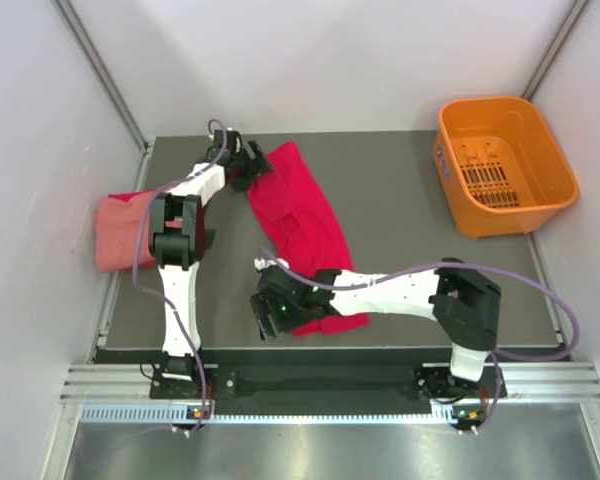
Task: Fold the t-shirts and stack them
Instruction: Fold the tshirt
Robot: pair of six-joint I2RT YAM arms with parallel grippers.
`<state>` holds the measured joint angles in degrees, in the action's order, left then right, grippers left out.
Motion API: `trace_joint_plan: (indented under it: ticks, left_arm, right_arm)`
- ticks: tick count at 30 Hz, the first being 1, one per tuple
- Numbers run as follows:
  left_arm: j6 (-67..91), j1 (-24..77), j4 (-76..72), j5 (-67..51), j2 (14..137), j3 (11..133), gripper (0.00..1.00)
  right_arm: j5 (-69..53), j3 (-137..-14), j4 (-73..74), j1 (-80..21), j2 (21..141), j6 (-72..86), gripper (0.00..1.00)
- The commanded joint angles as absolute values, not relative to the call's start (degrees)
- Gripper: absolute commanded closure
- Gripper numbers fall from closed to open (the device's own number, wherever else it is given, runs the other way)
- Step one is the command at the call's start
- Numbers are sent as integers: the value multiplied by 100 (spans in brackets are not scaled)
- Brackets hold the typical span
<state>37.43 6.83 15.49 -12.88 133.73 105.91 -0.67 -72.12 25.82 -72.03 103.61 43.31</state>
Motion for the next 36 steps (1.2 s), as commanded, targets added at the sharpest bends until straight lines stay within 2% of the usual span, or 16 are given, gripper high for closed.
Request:
trace_joint_plan:
  ticks: [1,5,10,15,23,32,35,36]
  left_arm:
    - [3507,694,2101,-1670,13799,10564,9]
    - [3472,686,2074,-1714,13939,10661,9]
    - [3340,677,2364,-2055,14413,11398,11]
    - [3287,712,2601,-2601,14765,12084,11]
    - [3050,1169,3085,-2777,15301,13182,10]
    - [3401,1371,2523,-3208,15750,13764,13]
    - [3366,1345,2365,-3234,15715,13808,11]
    - [3331,1319,2373,-3252,15706,13799,8]
  right_arm:
    - [246,-7471,3180,-6813,9574,4097,28]
    - [97,-6981,3226,-5831,8817,3658,30]
    - [18,-6522,3234,-4976,7912,3332,30]
    - [-246,-6118,3243,-4044,7533,2971,30]
    - [-703,-5863,3050,-3130,7611,2637,31]
    - [-1072,-5599,2567,-2610,8279,2391,34]
    - [-1204,-5415,2409,-2602,8332,2382,34]
    - [-1239,-5379,2373,-2602,8323,2364,34]
